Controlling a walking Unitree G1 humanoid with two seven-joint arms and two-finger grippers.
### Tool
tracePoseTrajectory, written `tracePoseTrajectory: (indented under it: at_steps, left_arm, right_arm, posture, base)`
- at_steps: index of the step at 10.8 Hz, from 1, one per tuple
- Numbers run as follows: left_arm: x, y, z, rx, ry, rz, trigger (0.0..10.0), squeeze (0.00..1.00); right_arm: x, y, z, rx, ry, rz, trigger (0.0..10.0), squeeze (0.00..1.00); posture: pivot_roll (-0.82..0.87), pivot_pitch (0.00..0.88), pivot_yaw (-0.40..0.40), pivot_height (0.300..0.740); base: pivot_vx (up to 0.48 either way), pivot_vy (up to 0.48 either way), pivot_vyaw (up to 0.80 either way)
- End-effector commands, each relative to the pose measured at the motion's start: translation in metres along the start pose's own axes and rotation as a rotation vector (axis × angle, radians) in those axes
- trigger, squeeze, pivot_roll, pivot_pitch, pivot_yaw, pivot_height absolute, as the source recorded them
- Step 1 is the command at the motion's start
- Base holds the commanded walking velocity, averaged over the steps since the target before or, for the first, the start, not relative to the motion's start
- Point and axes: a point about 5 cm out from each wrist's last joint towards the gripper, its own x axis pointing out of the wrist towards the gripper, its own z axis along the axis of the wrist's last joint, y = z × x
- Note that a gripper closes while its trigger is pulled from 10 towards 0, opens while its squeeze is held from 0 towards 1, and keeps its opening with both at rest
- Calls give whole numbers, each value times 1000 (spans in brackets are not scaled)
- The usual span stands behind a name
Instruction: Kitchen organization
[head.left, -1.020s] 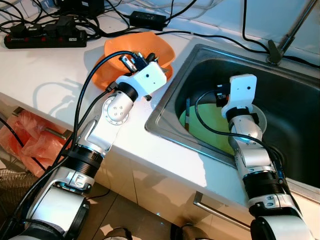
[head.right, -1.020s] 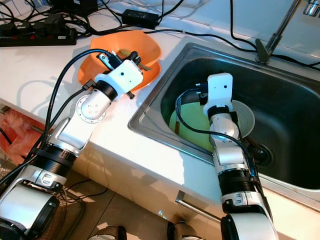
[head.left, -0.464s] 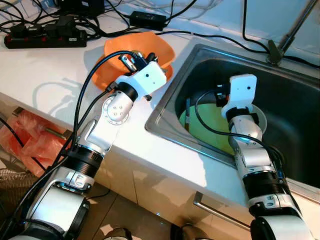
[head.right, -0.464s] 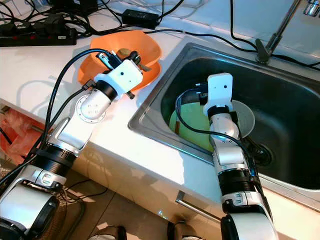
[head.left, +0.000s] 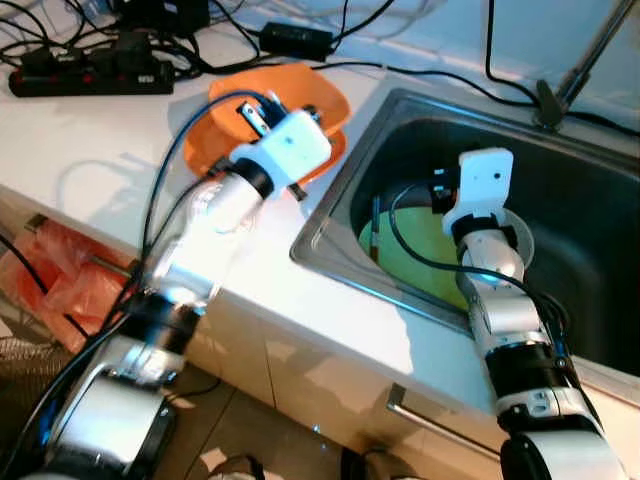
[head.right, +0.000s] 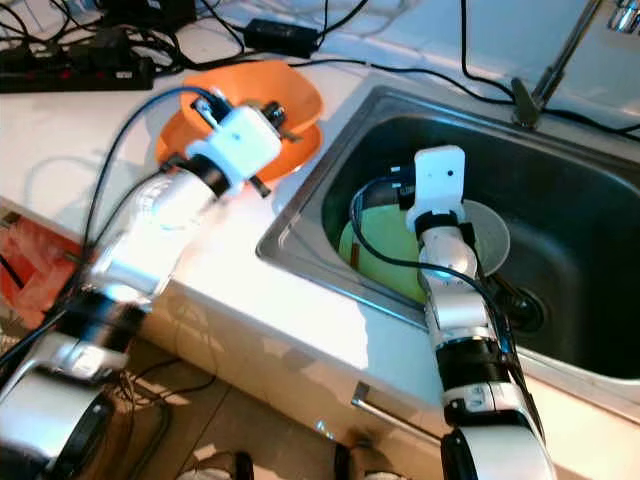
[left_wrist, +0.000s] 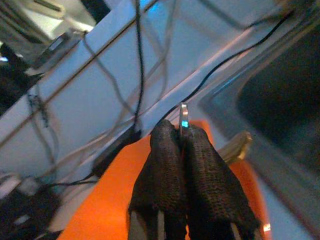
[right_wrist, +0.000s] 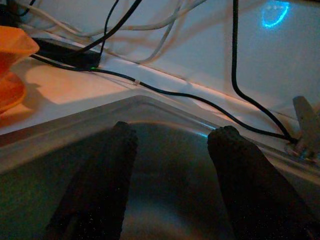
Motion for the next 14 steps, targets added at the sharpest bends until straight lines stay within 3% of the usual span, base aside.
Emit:
tracePoseTrajectory:
  at_steps: [1,4,8,11,14]
  left_arm:
    - [-3,0,0,-53,-5,-44,10000,0]
    - [-8,13,7,-56,-28,-50,10000,0]
    - [-22,26,21,-54,-40,-162,10000,0]
    - [-33,48,24,-66,-32,-139,10000,0]
    - [-36,59,32,-50,-52,-96,10000,0]
  right_arm:
    - [-6,4,-15,-3,56,12,10000,0]
    - [-7,4,-15,-2,59,16,10000,0]
    - [-6,5,-16,-1,63,19,10000,0]
    - [-6,5,-16,2,61,18,10000,0]
    - [-4,5,-15,4,59,21,10000,0]
  posture:
    - [73,144,-39,740]
    - [75,142,-41,740]
    - [84,142,-42,740]
    - [83,139,-41,740]
    - [87,135,-43,740]
  base:
    - [0,0,0]
    - [0,0,0]
    - [0,0,0]
    - [0,0,0]
    - [0,0,0]
